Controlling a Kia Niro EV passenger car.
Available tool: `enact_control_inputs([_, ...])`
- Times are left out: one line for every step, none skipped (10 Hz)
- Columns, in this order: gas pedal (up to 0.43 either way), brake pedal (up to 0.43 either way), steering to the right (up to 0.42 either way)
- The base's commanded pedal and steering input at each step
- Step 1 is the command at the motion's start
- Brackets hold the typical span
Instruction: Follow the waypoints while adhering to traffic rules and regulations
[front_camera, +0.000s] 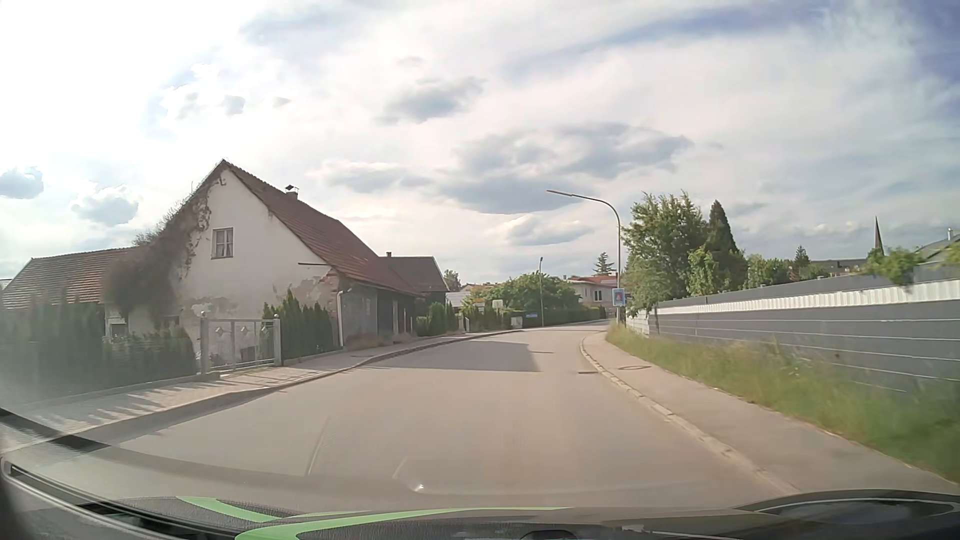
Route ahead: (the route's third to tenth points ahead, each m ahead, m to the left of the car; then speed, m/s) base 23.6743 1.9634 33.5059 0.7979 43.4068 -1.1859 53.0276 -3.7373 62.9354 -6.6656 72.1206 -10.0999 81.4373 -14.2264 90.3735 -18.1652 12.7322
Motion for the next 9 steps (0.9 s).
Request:
enact_control_inputs([0.098,0.0,0.012])
enact_control_inputs([0.098,0.0,0.014])
enact_control_inputs([0.098,0.0,0.016])
enact_control_inputs([0.098,0.0,0.016])
enact_control_inputs([0.098,0.0,0.017])
enact_control_inputs([0.098,0.0,0.017])
enact_control_inputs([0.087,0.0,0.017])
enact_control_inputs([0.087,0.0,0.018])
enact_control_inputs([0.087,0.0,0.018])
